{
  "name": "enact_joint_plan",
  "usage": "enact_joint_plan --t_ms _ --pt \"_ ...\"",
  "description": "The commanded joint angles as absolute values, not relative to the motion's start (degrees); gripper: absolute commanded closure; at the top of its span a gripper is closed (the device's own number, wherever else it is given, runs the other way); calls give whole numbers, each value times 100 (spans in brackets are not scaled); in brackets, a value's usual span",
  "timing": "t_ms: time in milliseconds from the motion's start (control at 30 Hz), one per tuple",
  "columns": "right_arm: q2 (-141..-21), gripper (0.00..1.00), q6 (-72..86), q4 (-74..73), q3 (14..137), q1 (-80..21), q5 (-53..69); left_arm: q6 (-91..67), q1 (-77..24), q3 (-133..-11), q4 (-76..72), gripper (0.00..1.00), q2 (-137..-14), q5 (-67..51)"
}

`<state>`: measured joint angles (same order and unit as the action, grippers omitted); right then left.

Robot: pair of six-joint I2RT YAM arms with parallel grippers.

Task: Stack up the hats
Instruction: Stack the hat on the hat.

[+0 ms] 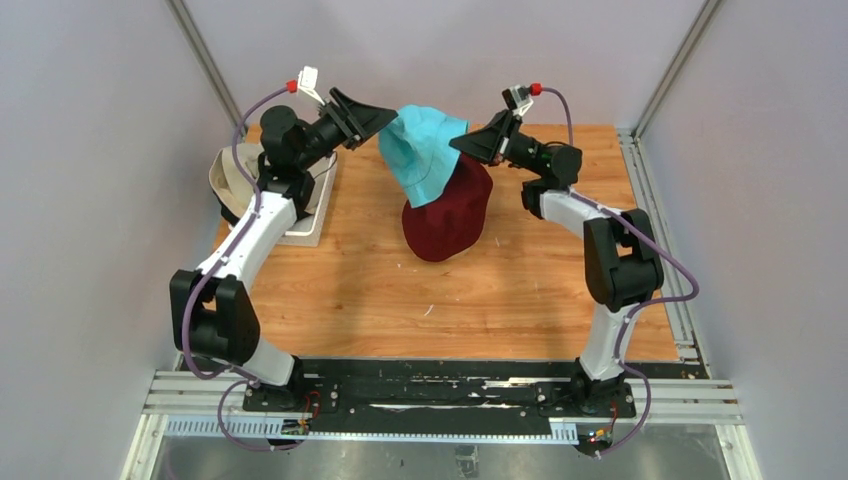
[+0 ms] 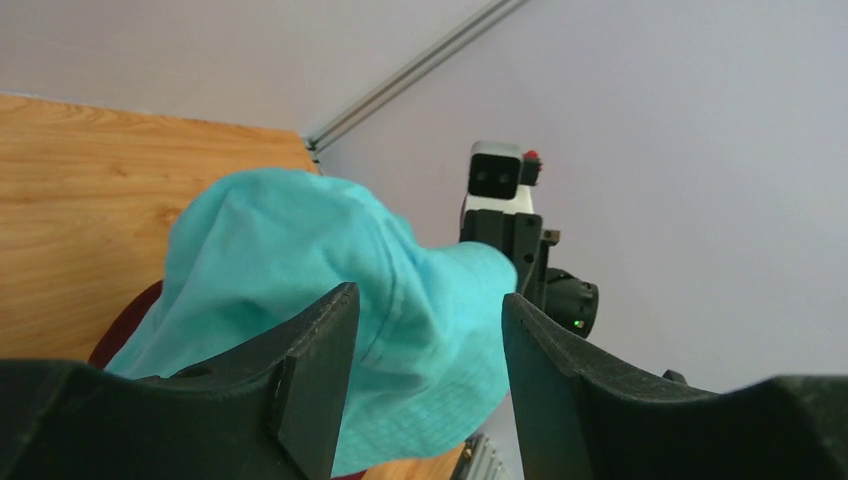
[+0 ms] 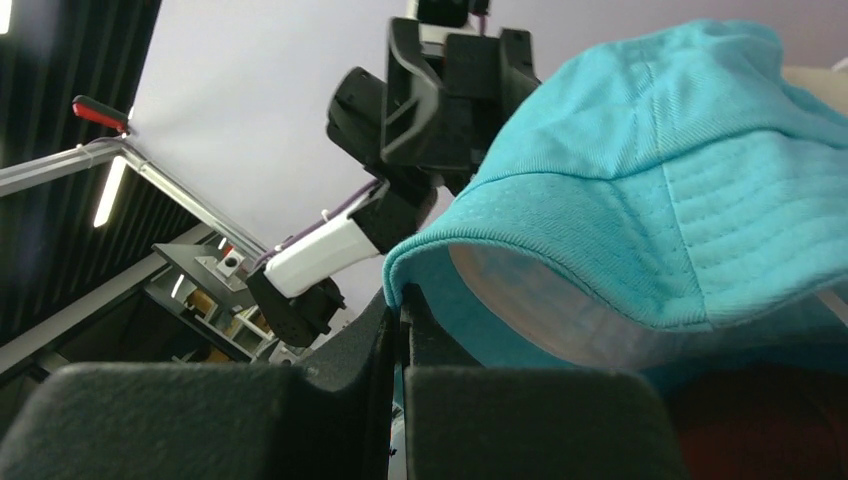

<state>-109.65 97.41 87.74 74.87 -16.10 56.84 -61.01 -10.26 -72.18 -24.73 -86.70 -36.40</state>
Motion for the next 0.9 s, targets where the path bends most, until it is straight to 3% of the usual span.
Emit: enact_joint_plan --t_ms 0,867 --pt "-10726 99 9552 9060 7053 -1699 5845 -5981 -1039 -7209 -2575 41 -8403 -3642" --pt "-9949 99 9172 8823 5100 -822 6191 -5831 -1042 -7040 -2452 41 -8425 -3804"
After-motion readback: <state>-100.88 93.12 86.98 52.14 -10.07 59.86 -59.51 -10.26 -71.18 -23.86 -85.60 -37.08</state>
